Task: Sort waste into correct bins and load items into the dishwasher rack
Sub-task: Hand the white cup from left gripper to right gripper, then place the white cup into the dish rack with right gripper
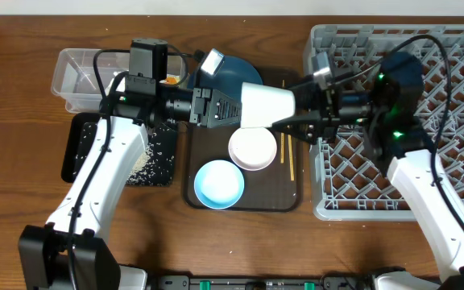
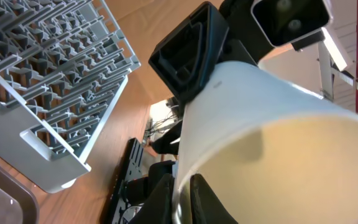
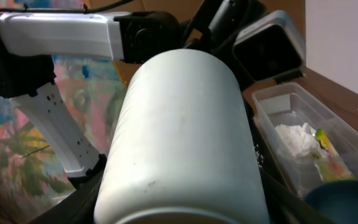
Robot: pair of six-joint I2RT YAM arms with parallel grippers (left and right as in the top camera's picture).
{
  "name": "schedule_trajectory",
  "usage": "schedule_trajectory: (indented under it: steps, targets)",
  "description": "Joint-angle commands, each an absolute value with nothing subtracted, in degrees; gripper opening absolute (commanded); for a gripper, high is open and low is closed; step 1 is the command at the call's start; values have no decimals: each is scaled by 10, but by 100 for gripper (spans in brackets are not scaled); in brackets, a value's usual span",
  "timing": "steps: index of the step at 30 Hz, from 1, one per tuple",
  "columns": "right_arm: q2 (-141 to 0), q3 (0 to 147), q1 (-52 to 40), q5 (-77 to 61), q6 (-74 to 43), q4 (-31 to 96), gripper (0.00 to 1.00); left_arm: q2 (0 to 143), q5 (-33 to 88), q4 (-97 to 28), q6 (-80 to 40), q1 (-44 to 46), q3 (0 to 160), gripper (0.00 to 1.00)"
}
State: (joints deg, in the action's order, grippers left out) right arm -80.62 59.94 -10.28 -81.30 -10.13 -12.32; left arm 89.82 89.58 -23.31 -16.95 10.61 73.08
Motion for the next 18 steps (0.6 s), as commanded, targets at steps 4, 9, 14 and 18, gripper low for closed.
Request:
schedule_trajectory:
  steps: [4, 9, 14, 18]
  targets:
    - [-808, 599, -50, -777, -107, -74, 44, 896, 888, -232, -172, 107, 730, 15]
    - [-808, 599, -17, -617, -107, 47, 42, 896, 824, -232, -172, 107, 730, 17]
    - [-805, 600, -15, -535, -107, 100, 44, 896, 708, -241, -172, 107, 730, 22]
    - [-792, 617, -15, -458, -113, 165, 48, 896, 550, -281, -166, 109, 730, 27]
